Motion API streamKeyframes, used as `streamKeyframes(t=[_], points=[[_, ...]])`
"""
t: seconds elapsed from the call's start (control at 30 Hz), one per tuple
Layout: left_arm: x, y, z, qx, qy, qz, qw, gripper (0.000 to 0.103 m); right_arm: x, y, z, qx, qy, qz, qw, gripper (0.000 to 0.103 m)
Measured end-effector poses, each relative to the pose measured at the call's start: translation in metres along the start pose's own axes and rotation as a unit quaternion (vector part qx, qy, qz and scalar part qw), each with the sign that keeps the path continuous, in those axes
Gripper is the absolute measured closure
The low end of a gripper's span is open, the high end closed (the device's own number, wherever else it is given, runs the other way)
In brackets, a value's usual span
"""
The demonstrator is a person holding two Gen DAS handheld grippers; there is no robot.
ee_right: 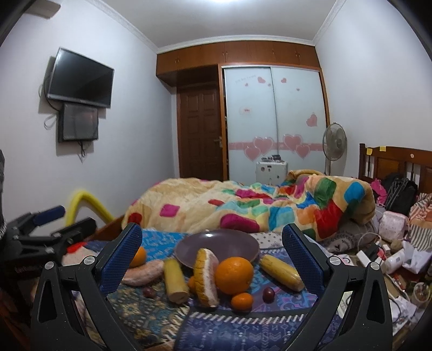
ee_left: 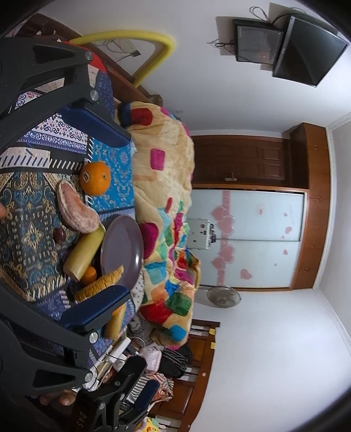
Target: Organize fruits
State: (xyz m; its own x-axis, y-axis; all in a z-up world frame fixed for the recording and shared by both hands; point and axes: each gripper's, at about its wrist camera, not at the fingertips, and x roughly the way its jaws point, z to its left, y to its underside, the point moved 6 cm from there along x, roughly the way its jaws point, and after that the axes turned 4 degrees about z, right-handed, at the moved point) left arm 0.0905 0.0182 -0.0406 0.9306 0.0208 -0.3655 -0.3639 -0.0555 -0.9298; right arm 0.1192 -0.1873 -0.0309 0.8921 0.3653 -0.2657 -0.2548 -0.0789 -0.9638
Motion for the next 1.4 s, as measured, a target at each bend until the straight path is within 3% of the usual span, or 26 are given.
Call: streamKeyframes(t=[0.2, 0.43, 0.6, 0.73, 1.07, 1.27, 1.4], points=[[0.040, 0.018, 0.029, -0.019, -0.013, 0.062, 0.9978, 0.000, 0.036, 0.022, -0.023, -0.021, 0.032, 0.057, 0.998, 0.000], [0.084, 0.042, 0.055, -0.014, -0.033, 0.125, 0.9915, 0.000, 0.078, 0.051, -0.041, -0.026, 0.018, 0.137, 0.990, 0.000], [0.109, 0.050, 0.062, -0.009, -0.026, 0.160, 0.9868, 0.000, 0.095, 0.060, -0.048, -0.019, 0.006, 0.166, 0.986, 0.000], [0.131, 0.052, 0.066, -0.003, -0.012, 0.192, 0.9814, 0.013, 0.103, 0.064, -0.050, 0.004, -0.016, 0.188, 0.982, 0.001], [0.162, 0.059, 0.061, 0.020, -0.003, 0.233, 0.9724, 0.016, 0.121, 0.070, -0.035, -0.003, -0.071, 0.232, 0.970, 0.020], [0.178, 0.060, 0.060, 0.030, -0.005, 0.253, 0.9669, 0.016, 0.123, 0.070, -0.034, -0.007, -0.081, 0.239, 0.968, 0.024], [0.183, 0.059, 0.060, 0.034, -0.011, 0.255, 0.9662, 0.024, 0.124, 0.071, -0.034, -0.003, -0.102, 0.250, 0.963, 0.036]])
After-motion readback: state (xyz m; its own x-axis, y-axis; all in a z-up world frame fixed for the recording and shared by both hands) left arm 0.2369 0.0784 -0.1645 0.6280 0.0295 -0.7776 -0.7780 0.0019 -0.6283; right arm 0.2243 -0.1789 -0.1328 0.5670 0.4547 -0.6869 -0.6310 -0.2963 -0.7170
